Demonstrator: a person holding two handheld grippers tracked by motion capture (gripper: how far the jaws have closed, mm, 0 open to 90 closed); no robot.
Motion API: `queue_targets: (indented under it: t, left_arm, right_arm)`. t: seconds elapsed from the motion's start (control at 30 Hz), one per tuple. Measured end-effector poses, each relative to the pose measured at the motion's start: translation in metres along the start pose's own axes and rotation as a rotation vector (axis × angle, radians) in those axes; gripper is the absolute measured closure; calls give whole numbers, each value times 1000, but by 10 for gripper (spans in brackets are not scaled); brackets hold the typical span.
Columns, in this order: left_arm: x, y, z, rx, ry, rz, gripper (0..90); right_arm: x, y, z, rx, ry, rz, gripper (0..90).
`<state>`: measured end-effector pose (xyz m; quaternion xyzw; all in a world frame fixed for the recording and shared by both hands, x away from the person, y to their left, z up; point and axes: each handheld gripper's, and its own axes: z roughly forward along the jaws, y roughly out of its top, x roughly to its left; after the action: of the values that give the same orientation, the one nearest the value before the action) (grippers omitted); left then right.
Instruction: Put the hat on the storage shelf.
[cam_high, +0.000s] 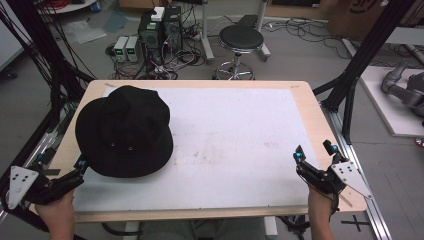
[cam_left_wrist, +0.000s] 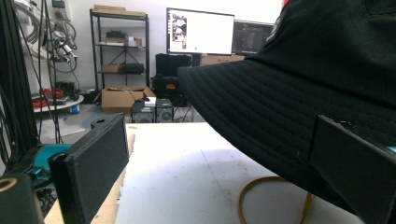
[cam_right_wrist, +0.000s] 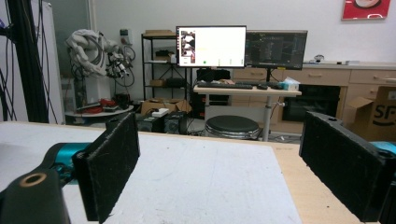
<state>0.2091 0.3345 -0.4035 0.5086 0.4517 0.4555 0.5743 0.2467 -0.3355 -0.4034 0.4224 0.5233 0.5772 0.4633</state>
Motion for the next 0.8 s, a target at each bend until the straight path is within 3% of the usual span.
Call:
queue_targets:
  t: [0.8]
  left_arm:
    - [-1,-2,4,7,-13,-3,54]
  right_arm:
    - [0,-4,-1,36,3,-16,120]
